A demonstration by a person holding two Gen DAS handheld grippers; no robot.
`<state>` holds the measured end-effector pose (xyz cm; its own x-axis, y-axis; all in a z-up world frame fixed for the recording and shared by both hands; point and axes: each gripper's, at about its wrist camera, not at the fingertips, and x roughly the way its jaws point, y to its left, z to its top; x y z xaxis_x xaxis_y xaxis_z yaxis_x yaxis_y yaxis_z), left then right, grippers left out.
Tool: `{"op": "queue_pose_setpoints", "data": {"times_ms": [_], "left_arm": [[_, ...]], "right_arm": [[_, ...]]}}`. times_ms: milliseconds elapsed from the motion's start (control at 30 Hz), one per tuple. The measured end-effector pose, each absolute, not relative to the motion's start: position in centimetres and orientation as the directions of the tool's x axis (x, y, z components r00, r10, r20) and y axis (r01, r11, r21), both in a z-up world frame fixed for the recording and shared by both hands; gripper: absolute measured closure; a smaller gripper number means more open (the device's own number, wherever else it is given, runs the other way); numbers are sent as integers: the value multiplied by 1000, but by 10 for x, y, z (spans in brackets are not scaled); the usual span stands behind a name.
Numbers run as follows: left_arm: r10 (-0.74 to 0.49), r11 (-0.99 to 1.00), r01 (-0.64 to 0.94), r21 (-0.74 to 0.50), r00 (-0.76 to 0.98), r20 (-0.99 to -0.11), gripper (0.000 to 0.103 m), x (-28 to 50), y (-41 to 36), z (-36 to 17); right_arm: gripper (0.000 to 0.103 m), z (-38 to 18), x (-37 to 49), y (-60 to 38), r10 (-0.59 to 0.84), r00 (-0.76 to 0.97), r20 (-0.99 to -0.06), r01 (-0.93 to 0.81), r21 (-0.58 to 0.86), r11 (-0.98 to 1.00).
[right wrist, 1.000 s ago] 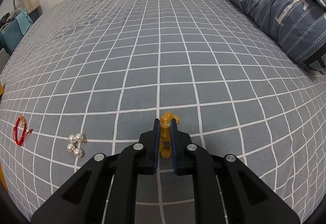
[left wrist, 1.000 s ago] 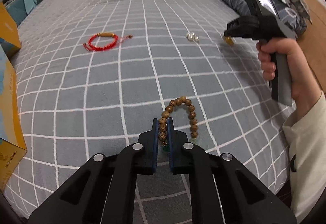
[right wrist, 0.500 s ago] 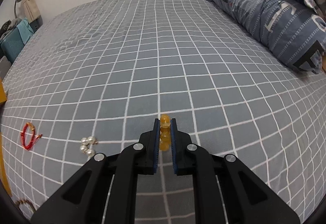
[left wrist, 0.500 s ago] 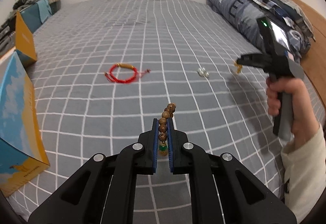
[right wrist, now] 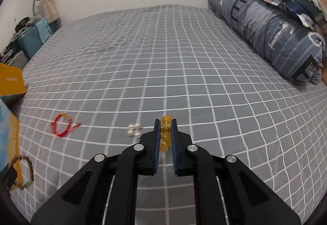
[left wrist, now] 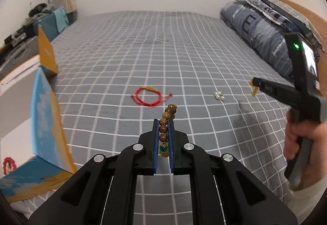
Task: Organize jewelry
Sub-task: 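Lift both bracelets and carry them over the white box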
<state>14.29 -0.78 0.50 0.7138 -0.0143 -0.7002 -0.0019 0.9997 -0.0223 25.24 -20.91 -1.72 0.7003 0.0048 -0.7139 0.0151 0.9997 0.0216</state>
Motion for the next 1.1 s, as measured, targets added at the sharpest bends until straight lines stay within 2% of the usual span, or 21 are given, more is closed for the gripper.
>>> {"op": "queue_pose_setpoints", "data": {"times_ms": [667, 967, 1100], "left_arm": [[139, 979, -201, -20, 742, -656, 96, 104, 105, 58], [261, 939, -343, 4, 708, -656, 96, 74, 193, 82], [307, 916, -401, 10, 684, -662, 96, 60, 230, 83]], "right_arm": [[94, 23, 205, -140, 102, 720, -686, -101, 42, 994], [94, 57, 207, -22, 273, 724, -633, -306, 60, 950], [94, 66, 197, 39, 329, 709, -623, -402, 26, 915]]}}
